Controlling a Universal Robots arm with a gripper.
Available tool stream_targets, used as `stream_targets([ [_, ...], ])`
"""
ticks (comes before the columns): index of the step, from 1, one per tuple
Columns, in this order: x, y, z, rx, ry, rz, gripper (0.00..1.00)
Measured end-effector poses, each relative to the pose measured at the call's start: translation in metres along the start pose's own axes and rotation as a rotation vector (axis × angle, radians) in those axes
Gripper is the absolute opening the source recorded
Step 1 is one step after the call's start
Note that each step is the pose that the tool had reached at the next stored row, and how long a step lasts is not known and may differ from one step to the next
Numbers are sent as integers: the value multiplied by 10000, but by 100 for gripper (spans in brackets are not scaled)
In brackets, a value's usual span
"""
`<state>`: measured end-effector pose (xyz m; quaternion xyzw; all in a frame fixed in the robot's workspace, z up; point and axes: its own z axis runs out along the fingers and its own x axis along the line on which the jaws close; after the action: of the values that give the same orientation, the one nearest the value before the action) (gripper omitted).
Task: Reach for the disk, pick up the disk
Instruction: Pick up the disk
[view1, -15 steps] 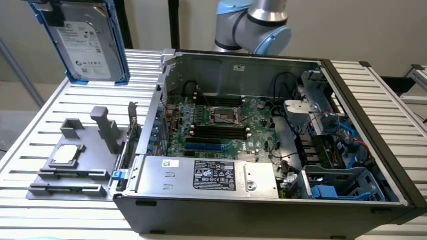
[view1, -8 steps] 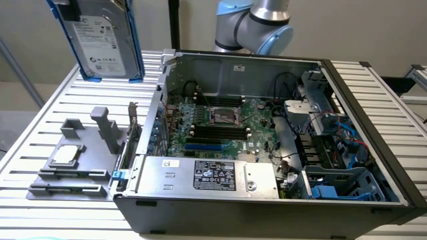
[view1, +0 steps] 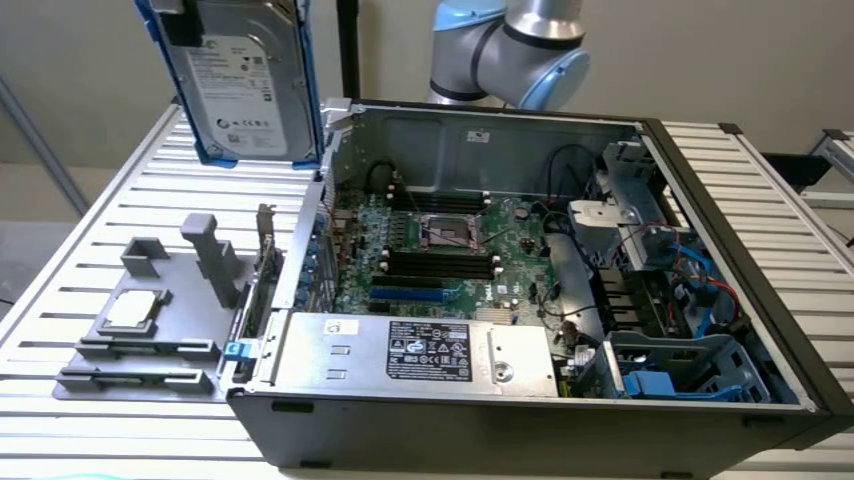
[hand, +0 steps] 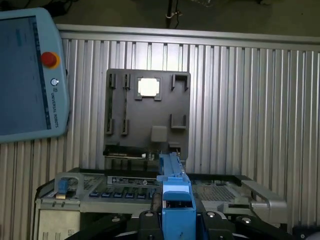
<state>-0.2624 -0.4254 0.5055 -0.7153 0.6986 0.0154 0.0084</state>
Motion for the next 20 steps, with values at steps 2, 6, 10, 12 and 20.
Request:
stream_targets([
  [2,25,-86,-2,-3,-13,-1,33],
  [6,76,-255,-5,-9,-32,-1,33],
  [10,129,-427,-8,-18,-46,-1,33],
  [12,156,-514,-10,-23,-49,0,33],
  [20,276,-870,-17,-41,-54,0,33],
])
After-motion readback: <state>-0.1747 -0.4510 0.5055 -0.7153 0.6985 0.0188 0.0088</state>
